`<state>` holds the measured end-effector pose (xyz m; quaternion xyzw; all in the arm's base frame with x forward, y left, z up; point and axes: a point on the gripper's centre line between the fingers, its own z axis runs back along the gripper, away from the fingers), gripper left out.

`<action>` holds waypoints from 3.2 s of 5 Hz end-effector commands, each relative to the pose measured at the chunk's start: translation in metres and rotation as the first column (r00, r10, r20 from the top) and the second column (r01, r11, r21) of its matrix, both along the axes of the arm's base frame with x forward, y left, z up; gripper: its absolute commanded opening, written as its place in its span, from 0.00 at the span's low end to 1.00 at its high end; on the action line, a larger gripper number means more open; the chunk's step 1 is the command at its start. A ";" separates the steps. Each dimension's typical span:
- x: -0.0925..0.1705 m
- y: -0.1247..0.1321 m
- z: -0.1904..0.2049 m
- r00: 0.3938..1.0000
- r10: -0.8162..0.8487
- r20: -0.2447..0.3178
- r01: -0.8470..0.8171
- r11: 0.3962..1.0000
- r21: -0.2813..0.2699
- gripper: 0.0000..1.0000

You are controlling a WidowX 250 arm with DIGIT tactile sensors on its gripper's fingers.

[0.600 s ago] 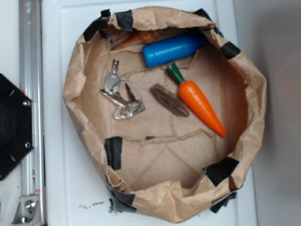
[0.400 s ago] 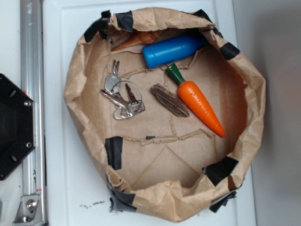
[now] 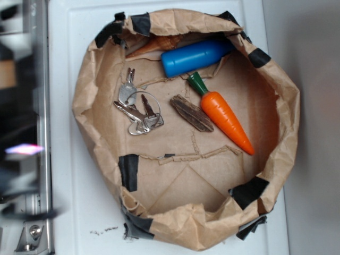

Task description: Grab the wood chip.

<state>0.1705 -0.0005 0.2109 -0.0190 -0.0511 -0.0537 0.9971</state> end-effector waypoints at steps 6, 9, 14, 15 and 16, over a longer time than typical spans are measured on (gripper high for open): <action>0.103 0.006 -0.170 0.994 -0.107 -0.037 0.110 0.990 0.083 1.00; 0.122 -0.015 -0.183 0.977 -0.212 -0.037 0.214 0.973 0.080 0.00; 0.107 -0.001 -0.067 0.987 -0.156 0.031 0.158 0.986 -0.048 0.00; 0.104 -0.004 -0.018 0.992 -0.114 0.051 0.118 0.989 -0.090 0.00; 0.109 -0.012 0.006 0.994 -0.112 0.013 0.113 0.991 -0.077 0.00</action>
